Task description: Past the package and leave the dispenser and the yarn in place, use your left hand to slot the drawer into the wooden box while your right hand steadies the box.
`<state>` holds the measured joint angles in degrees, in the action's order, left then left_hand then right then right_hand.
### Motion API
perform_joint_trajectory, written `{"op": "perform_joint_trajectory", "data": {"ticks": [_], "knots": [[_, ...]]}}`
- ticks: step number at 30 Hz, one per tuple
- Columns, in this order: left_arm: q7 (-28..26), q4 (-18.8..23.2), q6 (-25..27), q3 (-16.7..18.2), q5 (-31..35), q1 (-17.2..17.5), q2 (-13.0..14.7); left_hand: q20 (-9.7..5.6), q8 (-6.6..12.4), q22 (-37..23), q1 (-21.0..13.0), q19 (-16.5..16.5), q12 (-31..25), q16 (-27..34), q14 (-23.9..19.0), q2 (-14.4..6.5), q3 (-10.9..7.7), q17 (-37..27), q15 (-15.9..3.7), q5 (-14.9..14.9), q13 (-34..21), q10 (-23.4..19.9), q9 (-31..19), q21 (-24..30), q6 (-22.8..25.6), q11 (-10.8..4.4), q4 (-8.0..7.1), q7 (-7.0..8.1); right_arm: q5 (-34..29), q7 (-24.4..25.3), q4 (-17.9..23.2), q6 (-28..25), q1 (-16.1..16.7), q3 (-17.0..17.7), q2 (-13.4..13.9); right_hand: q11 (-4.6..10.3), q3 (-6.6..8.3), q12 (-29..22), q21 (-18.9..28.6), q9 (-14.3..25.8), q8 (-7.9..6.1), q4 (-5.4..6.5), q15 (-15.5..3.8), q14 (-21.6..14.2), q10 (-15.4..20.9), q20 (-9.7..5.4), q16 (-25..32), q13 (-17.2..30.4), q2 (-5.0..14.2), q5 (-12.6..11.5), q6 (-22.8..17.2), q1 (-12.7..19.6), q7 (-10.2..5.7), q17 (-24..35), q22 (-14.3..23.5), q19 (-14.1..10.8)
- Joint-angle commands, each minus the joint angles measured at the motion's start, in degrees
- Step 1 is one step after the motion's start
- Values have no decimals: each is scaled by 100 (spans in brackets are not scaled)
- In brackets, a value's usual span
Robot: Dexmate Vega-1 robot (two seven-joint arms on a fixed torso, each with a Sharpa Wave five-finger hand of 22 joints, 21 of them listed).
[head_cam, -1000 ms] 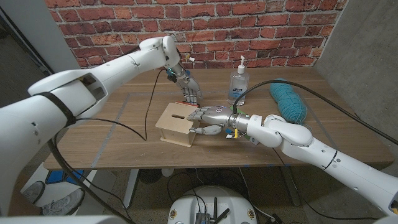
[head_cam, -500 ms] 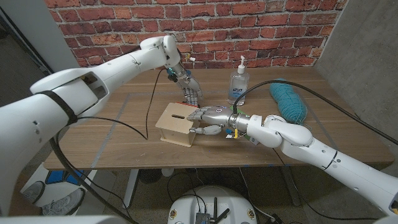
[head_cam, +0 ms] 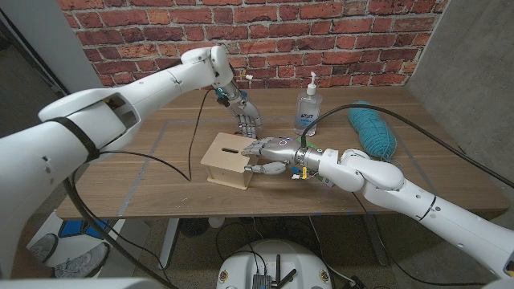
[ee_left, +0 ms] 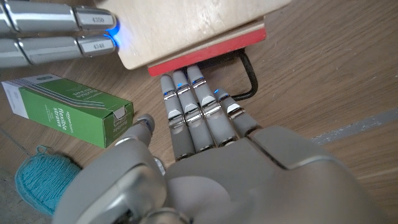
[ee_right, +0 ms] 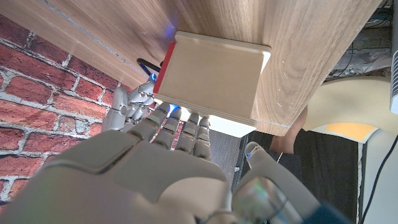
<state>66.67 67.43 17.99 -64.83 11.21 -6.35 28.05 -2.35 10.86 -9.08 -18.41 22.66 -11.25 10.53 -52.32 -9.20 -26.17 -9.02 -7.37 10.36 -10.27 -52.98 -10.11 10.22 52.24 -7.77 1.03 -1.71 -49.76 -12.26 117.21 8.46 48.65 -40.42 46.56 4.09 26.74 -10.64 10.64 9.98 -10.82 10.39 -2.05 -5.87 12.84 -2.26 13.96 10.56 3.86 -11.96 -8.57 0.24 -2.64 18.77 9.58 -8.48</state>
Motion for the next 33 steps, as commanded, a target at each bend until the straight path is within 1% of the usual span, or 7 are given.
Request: {"op": "perform_joint_trajectory", "data": {"ticks": [1, 12, 13, 14, 16, 19, 33], "knots": [[68, 308, 190, -23, 18, 58, 148, -685, 38, -19, 62, 42, -23, -3, -82, -2, -71, -26, -348, -17, -14, -104, -11, 14, 61, -11, -9, 2, 24, -7, 7, 12, 7, 11, 4, -6, 53, -35, 28, 27, 5, 3, -412, -16, 10, -697, -20, 19, 647, 29, -41, -38, 5, 10, -3, -65], [66, 549, 307, -19, 81, 66, 254, -566, 8, -47, 159, 416, 17, -17, -103, -11, -181, -26, -365, -18, -15, -74, -12, 139, 23, -14, -11, 11, 29, 10, 11, 8, 17, 27, 16, 1, 56, -30, 27, 27, 6, 4, -415, 3, -9, -689, -30, 19, 653, 30, -36, -37, 2, 13, -4, -70], [61, 560, 288, -14, 80, 68, 263, -541, 4, -57, 182, 528, 23, -14, -117, -15, -202, -26, -370, -19, -15, -69, -12, 175, 16, -15, -16, 17, 29, 11, 10, 9, 15, 27, 16, 8, 56, -29, 26, 27, 6, 4, -417, 4, -12, -691, -30, 19, 654, 30, -35, -37, 2, 13, -4, -68], [56, 578, 294, -12, 88, 69, 270, -423, 0, -91, 271, 1048, 39, -33, -113, 16, -304, -24, -361, -22, -15, -70, -13, 329, 15, -23, -4, 22, 34, 9, 7, 13, 13, 28, 17, 10, 57, -29, 26, 27, 5, 4, -418, 5, -12, -690, -31, 19, 655, 30, -37, -37, 0, 13, -4, -67], [62, 596, 338, -20, 105, 65, 269, -343, -5, -92, 309, 1429, 44, -26, -140, 44, -407, -32, -385, -21, -17, -59, -14, 420, 2, -16, 49, 22, 38, 12, 4, 15, 13, 32, 20, 11, 58, -28, 27, 27, 5, 5, -418, 3, -15, -689, -30, 19, 658, 29, -38, -37, -2, 14, -4, -70], [63, 581, 297, -13, 91, 72, 269, -364, -8, -114, 378, 1821, 50, 14, -286, 42, -503, -46, -420, -23, -16, -42, -15, 533, -11, -27, 61, 27, 46, 11, -5, 28, 4, 34, 25, 11, 60, -28, 26, 27, 5, 6, -421, 8, -17, -691, -32, 19, 661, 29, -37, -37, -6, 15, -4, -70], [125, 437, 242, -15, 19, 67, 199, -407, -2, -120, 413, 1834, 39, 24, -357, 48, -556, -50, -429, -24, -17, -66, -16, 516, -1, -17, 73, 26, 69, -15, 15, -9, 26, 38, 20, 12, 68, -29, 32, 27, 6, 9, -425, 9, -20, -682, -34, 19, 670, 28, -32, -37, -7, 19, -3, -89]]}}
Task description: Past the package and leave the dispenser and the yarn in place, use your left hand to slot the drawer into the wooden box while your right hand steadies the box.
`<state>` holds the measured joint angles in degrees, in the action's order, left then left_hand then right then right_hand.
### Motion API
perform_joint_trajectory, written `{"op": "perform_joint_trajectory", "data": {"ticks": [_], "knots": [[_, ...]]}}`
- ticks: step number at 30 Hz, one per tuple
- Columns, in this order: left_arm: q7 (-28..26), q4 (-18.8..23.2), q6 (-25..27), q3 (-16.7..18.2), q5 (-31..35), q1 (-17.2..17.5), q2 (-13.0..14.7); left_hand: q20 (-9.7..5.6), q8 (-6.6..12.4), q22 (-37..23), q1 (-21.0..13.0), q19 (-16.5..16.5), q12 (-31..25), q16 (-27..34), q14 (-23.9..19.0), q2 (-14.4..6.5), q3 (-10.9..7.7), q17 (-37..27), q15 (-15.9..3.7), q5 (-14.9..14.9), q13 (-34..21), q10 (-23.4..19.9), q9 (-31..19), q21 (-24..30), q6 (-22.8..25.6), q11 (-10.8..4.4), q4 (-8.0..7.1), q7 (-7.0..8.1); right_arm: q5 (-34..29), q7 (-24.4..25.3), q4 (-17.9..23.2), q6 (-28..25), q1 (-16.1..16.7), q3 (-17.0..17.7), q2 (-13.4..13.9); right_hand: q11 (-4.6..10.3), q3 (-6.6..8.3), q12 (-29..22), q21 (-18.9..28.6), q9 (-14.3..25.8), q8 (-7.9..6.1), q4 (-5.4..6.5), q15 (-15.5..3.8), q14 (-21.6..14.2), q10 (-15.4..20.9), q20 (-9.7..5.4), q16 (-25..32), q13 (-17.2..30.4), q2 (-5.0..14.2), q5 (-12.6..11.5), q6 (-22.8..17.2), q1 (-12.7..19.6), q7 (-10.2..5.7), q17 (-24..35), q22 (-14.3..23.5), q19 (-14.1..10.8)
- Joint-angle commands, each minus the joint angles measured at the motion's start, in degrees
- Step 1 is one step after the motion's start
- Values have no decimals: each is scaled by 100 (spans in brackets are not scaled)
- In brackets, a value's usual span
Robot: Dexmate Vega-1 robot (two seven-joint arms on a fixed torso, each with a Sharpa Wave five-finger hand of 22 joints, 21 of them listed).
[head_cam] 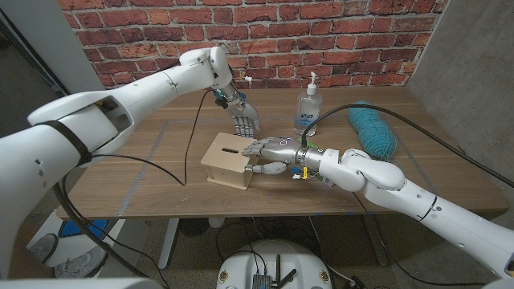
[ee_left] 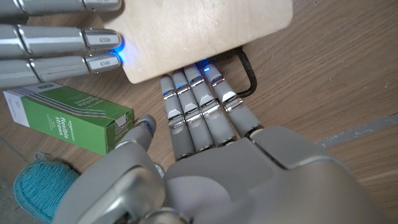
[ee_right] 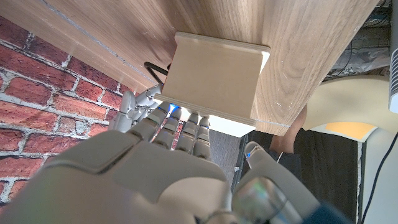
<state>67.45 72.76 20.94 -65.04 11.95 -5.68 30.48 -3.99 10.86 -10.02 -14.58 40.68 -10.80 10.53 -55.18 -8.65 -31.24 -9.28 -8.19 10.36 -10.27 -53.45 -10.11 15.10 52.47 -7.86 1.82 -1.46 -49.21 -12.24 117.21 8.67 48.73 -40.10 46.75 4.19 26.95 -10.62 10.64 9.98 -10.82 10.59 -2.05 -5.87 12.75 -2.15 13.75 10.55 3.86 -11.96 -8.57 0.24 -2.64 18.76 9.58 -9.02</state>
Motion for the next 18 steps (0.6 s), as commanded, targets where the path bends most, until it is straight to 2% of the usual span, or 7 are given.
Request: {"op": "perform_joint_trajectory", "data": {"ticks": [1, 18], "knots": [[54, -109, -50, 0, -57, -3, -53, -244, 0, -26, 32, 31, -5, 25, -75, -7, -52, -24, -349, -24, -18, -18, -16, 26, -19, -9, -5, 2, 10, -22, 22, -40, 22, 7, 2, 2, 48, -32, 31, 27, 6, -10, -423, 7, -9, -693, -13, 19, 670, 28, -33, -37, -12, 20, -3, -35], [211, -218, -51, -18, -188, -1, -71, -311, 10, -29, 83, 56, -41, 38, -177, -15, -125, -29, -355, -24, -19, -123, -17, 7, 13, -8, 1, -3, 4, -35, 24, -29, 24, -4, 16, -8, 52, -35, 34, 28, 6, -10, -424, 4, -10, -680, -13, 19, 664, 29, -29, -38, -7, 25, -2, -50]]}}
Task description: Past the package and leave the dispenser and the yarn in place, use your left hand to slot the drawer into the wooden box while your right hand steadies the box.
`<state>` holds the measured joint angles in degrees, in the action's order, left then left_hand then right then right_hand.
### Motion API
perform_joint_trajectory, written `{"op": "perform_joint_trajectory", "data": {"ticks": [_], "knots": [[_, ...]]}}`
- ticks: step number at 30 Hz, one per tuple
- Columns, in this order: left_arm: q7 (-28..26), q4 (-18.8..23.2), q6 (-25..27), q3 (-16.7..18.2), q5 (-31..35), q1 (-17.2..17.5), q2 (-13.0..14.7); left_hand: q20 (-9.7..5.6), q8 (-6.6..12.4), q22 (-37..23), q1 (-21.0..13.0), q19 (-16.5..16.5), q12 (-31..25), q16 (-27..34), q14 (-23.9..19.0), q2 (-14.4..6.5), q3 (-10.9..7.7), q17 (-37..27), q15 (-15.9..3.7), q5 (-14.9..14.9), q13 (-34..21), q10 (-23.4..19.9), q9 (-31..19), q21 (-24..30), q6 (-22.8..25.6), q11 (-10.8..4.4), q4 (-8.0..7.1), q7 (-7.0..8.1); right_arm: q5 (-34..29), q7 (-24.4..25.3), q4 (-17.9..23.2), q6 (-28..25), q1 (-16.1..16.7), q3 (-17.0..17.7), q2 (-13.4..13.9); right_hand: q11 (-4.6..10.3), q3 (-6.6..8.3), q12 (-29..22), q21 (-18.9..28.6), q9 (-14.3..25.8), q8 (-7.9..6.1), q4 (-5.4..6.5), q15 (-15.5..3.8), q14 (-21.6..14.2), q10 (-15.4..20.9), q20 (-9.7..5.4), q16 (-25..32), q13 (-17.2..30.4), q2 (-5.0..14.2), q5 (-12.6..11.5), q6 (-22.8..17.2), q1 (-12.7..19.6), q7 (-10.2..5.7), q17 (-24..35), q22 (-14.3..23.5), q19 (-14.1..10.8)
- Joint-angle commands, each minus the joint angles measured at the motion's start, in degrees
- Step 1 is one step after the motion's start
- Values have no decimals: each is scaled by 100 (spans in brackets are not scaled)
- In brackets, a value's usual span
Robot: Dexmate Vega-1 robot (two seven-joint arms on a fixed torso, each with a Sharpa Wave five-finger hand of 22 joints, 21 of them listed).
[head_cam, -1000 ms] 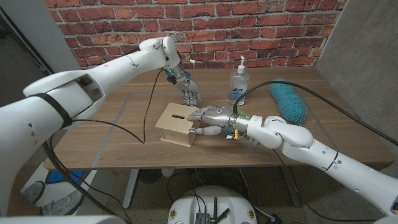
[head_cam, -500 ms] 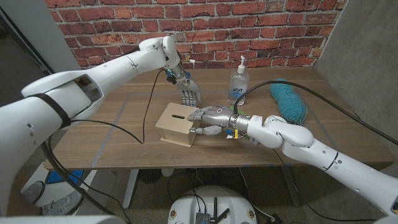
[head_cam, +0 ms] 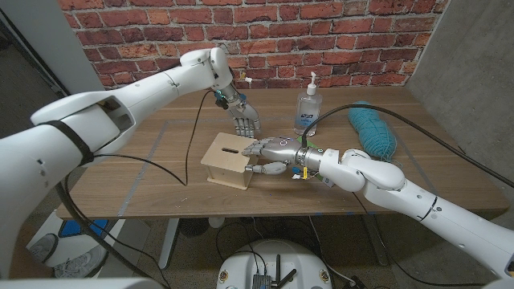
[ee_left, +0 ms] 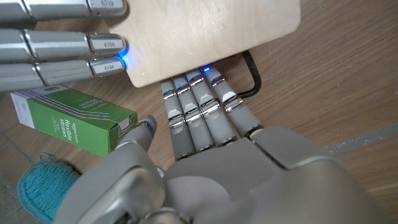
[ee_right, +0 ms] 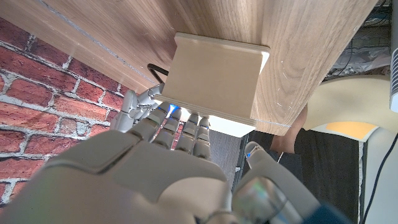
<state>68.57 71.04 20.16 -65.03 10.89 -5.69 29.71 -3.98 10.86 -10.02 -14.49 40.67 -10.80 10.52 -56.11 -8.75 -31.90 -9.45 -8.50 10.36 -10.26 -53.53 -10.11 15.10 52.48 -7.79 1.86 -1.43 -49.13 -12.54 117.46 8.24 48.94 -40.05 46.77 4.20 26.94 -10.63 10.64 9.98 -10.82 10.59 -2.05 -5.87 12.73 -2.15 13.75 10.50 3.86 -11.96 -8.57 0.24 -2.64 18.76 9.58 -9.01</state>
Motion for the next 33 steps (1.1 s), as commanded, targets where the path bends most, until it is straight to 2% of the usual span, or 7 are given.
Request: {"op": "perform_joint_trajectory", "data": {"ticks": [1, 11, 17, 27, 33], "knots": [[93, -27, 39, -18, -79, 4, 18, -313, 11, -29, 78, 65, -39, 40, -94, -5, -65, -12, -323, -24, -19, -114, -17, 8, 15, -16, -3, -7, -6, -7, -3, 18, 0, -10, 14, -6, 52, -34, 33, 28, 6, -10, -424, 5, -8, -683, -14, 24, 664, 29, -27, -39, -6, 26, -1, -51], [68, 43, 87, -28, -57, 13, 76, -339, 16, -29, 109, 67, -58, 48, -160, -7, -105, -14, -331, -25, -20, -186, -18, -8, 39, -16, -2, -37, 9, -18, -31, 49, -23, -20, 5, -1, 52, -33, 32, 28, 3, -10, -412, 2, -12, -680, -14, 24, 659, 30, -36, -40, -4, 28, -1, -51], [-26, 129, 115, -71, 119, -38, 117, -271, -16, -18, 164, -193, -5, -12, -100, 21, -196, -7, -370, -29, -21, -86, -20, -158, -40, -9, 30, -15, -9, 14, -49, 64, -31, -26, -4, -7, 51, -35, 32, 28, 2, -10, -418, 7, -9, -676, -16, 24, 656, 31, -37, -40, -6, 30, -1, -55], [-269, 263, 81, 16, 265, -21, 182, -235, -50, -5, 216, -335, 47, -56, 55, 66, -299, 0, -340, -34, -23, 104, -20, -267, -196, -18, 94, -20, -49, 25, -61, 60, -52, -30, -14, 7, 61, -36, 36, 28, 2, -9, -438, 5, -9, -685, -16, 24, 672, 29, -37, -38, -20, 33, -1, -69], [-405, 337, 76, 85, 320, 20, 220, -231, -60, 1, 232, -400, 58, -69, 135, 88, -350, 3, -317, -36, -23, 187, -20, -312, -269, 26, 138, -23, -74, 49, -53, 56, -40, -20, 5, 7, 72, -36, 37, 28, 2, -7, -439, 11, -11, -693, -18, 25, 687, 27, -36, -35, -30, 37, 0, -76]]}}
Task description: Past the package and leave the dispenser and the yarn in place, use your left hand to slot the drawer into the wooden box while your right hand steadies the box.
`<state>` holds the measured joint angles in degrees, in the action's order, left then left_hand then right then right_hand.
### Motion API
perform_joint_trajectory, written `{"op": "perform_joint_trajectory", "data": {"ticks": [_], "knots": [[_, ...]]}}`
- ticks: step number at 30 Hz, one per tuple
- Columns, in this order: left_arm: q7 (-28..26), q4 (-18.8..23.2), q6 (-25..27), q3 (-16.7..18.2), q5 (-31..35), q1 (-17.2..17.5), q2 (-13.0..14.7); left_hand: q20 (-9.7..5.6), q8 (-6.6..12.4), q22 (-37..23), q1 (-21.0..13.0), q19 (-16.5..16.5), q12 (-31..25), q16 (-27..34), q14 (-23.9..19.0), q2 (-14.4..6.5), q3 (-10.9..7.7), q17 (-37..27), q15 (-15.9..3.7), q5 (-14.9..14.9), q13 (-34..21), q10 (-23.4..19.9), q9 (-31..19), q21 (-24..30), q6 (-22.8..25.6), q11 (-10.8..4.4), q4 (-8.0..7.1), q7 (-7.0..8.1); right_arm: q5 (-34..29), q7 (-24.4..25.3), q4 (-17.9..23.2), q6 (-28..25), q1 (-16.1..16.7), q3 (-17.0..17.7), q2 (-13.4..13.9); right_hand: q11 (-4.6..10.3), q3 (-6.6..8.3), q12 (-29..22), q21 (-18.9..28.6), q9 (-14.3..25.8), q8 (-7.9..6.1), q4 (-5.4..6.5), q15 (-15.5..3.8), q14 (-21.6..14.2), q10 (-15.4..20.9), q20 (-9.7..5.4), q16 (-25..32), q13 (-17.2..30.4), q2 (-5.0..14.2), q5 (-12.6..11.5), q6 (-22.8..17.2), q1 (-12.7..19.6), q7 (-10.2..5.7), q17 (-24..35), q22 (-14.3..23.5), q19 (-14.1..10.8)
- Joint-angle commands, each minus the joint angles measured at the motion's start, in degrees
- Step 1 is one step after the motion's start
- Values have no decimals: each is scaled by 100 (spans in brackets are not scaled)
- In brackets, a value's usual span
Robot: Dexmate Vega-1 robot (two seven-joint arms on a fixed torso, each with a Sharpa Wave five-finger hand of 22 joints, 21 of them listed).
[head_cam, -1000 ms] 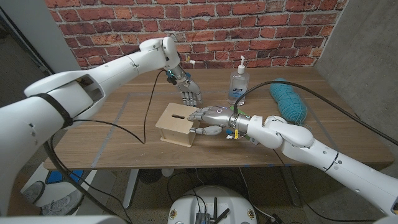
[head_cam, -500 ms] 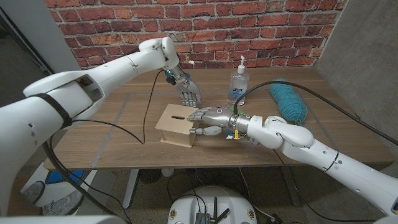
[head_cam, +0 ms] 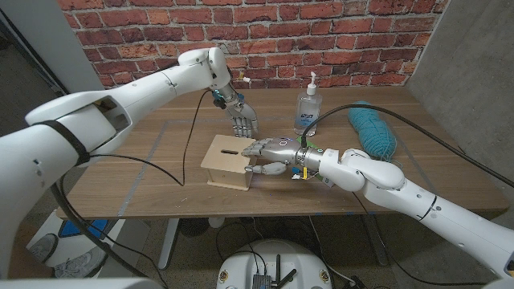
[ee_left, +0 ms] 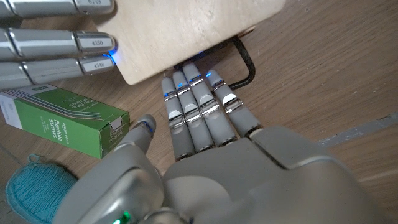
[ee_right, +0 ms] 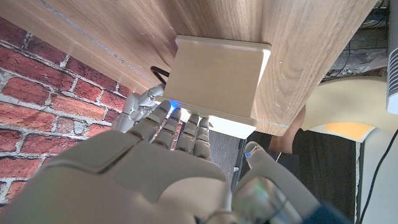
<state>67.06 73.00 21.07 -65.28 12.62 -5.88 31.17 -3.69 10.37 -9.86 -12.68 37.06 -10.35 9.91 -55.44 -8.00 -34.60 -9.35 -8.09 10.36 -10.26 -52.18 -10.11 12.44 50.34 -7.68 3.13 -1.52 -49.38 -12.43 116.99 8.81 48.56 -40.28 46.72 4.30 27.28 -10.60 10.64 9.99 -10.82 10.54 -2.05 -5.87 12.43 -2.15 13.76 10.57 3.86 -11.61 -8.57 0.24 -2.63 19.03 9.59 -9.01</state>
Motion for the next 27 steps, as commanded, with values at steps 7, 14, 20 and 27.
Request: {"op": "perform_joint_trajectory", "data": {"ticks": [7, 14, 20, 27], "knots": [[-371, 221, -39, 218, 132, 102, 128, -262, -12, -12, 64, -53, 13, -10, 127, 28, -120, -5, -339, -37, -23, 106, -19, -65, -106, 3, 48, -23, -143, 127, 10, -13, 22, 9, 21, 11, 54, -40, 40, 27, 2, 0, -453, 13, 18, -696, -19, 18, 700, -10, -37, -32, -37, 14, 0, -90], [-460, 301, -12, 320, 98, 154, 183, -250, -8, -10, 78, -75, 10, -28, 246, 33, -166, -4, -308, -38, -22, 153, -18, -84, -141, -15, 84, -10, -152, 99, 36, -28, 18, 12, 9, 13, 62, -41, 42, 27, 2, -4, -443, 7, 18, -689, -17, 18, 693, -10, -36, -28, -31, 17, -1, -102], [-540, 364, -60, 374, 100, 190, 238, -252, -8, -10, 88, -91, 0, -18, 276, 33, -200, -3, -302, -39, -22, 167, -18, -96, -174, -13, 108, -11, -126, 89, 54, -15, 12, 31, 19, 8, 60, -39, 41, 26, 4, -13, -430, 10, 12, -678, -19, 18, 666, -6, -30, -25, -28, 18, -2, -109], [-665, 463, -41, 438, 120, 263, 296, -255, -6, -9, 101, -122, 19, -24, 368, 29, -265, 0, -261, -39, -21, 285, -19, -114, -227, -20, 154, 6, -134, 108, 54, 3, -2, 43, 17, 2, 45, -39, 46, 26, 9, -36, -416, 14, 14, -652, -25, 18, 606, 3, -15, -18, -18, 15, -3, -131]]}}
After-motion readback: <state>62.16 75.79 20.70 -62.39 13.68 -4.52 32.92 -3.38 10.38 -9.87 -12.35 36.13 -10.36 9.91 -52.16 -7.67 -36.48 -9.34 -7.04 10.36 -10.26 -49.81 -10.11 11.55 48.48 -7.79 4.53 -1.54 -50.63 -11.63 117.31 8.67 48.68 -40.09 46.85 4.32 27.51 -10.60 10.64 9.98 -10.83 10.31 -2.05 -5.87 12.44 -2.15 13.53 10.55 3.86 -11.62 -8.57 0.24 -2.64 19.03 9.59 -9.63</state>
